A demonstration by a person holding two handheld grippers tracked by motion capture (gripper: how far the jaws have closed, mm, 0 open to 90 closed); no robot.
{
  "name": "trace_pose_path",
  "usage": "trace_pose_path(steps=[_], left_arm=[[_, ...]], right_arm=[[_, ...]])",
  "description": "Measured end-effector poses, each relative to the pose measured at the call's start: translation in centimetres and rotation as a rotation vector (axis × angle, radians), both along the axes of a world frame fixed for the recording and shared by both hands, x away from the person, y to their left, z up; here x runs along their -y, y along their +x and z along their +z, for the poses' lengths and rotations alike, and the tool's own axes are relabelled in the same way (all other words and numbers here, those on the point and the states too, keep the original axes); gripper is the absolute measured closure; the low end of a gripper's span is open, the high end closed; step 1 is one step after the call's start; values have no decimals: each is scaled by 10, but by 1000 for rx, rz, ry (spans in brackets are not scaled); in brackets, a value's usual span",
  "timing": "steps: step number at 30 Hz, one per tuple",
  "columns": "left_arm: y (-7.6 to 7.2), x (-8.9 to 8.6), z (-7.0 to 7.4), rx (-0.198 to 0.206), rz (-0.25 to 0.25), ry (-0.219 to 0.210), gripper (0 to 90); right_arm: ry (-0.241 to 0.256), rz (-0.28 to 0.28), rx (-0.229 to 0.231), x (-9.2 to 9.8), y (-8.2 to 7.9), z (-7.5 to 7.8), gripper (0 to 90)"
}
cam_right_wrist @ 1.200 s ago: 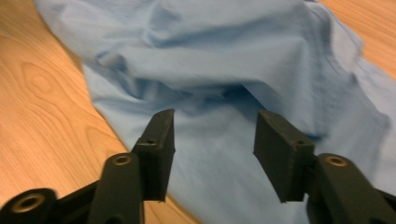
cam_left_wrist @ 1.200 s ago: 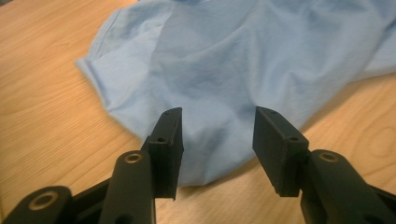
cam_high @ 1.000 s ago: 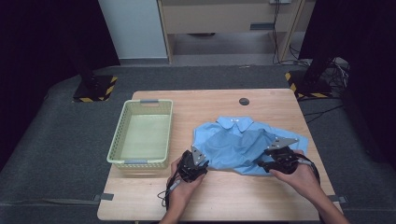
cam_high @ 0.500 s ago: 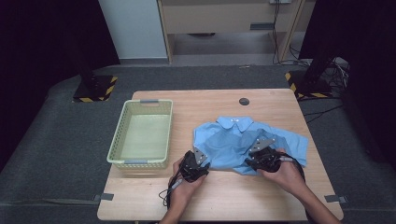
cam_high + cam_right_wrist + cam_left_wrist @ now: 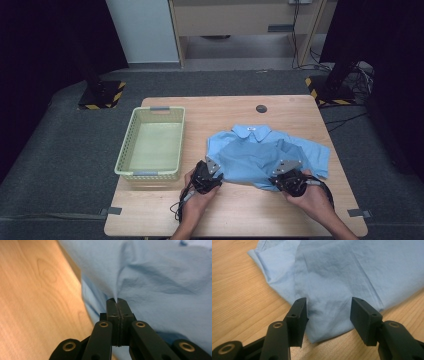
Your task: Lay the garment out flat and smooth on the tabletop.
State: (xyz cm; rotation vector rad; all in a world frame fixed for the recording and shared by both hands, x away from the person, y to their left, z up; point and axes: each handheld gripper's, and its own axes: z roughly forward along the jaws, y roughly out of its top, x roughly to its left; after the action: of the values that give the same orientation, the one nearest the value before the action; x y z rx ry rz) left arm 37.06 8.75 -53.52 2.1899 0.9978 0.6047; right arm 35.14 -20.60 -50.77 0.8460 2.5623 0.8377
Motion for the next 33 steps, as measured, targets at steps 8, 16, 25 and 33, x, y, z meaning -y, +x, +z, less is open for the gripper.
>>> trace_pose_path(steps=[8,16,25,33], left_arm=[[2,0,10,0,3,-42,445],[15,-1,33,6,21,-122,515],[54,11,40,-30,68,-103,628],[82,26,29,-82,113,-102,754]], right_arm=[[6,-6,-51,-1,-2,-17,900],[13,-7,-54,0,-2,-18,900],[12,-6,-44,0,-3,-18,900],[5,0,-26,0,-6,-19,900]])
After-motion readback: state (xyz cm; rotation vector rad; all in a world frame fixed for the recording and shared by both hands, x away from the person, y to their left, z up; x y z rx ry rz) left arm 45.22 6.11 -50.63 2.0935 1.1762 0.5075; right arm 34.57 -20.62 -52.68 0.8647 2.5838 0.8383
